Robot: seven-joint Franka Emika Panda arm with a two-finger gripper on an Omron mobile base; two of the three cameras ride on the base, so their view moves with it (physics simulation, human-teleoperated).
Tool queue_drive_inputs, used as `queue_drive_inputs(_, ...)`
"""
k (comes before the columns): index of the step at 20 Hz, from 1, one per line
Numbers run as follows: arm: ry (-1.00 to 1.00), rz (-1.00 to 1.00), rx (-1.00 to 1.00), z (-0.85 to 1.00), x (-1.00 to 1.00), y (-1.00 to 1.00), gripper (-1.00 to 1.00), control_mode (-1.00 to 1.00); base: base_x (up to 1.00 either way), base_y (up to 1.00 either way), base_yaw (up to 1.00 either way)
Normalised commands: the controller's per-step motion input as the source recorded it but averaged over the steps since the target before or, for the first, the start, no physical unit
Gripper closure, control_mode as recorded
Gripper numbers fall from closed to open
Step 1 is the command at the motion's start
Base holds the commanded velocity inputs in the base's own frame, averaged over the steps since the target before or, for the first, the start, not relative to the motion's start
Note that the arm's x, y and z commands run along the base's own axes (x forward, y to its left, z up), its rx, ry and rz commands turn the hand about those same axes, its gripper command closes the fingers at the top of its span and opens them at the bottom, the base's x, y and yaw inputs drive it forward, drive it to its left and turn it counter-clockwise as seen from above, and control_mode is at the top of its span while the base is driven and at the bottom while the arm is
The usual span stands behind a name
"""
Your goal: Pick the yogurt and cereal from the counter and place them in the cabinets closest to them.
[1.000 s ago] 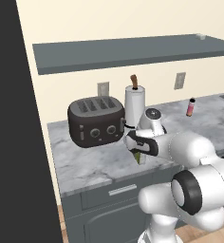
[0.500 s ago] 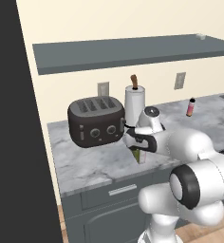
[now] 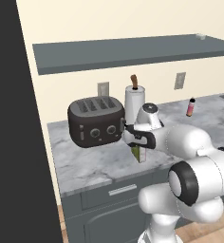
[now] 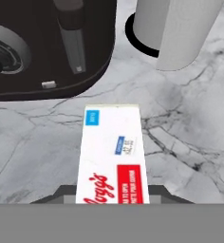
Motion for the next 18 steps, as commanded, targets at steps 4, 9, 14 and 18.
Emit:
queue_drive_inputs(4,-0.03,0.00,0.00,0.26,-0.06,0.00,1.00,-1.00,0.00,0.00,0.00)
queue_drive_inputs(9,-0.06,0.00,0.00,0.47,-0.12,0.00,1.00,-1.00,0.00,0.00,0.00)
queue_drive_inputs(14,-0.05,0.00,0.00,0.57,-0.16,0.00,1.00,-1.00,0.00,0.00,0.00)
queue_drive_inputs(18,-0.06,0.00,0.00,0.63,-0.19,0.00,1.00,-1.00,0.00,0.00,0.00)
